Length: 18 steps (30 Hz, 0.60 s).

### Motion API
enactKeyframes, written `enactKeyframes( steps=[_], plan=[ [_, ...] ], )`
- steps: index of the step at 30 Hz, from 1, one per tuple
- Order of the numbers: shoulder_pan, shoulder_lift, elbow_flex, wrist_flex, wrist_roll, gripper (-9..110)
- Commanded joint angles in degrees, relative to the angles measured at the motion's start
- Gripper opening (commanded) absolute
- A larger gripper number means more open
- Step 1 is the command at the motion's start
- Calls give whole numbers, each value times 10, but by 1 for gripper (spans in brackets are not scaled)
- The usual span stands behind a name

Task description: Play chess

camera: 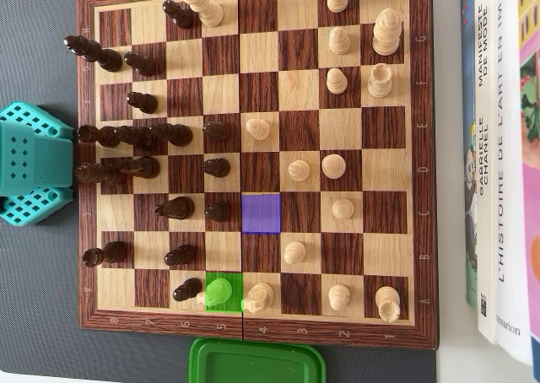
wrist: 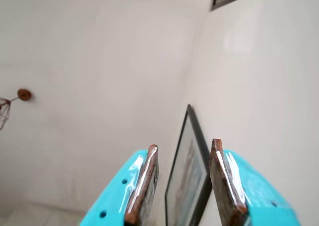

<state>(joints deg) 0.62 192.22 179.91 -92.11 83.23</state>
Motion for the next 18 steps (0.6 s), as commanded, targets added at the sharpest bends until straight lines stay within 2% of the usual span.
enactKeyframes(
  steps=[1,6,18],
  plan=[
    [-2,-5,11,-49,-1,16],
    [-1,-5,11,-109,-2,16],
    [-3,-5,11,-112,4,16]
  ],
)
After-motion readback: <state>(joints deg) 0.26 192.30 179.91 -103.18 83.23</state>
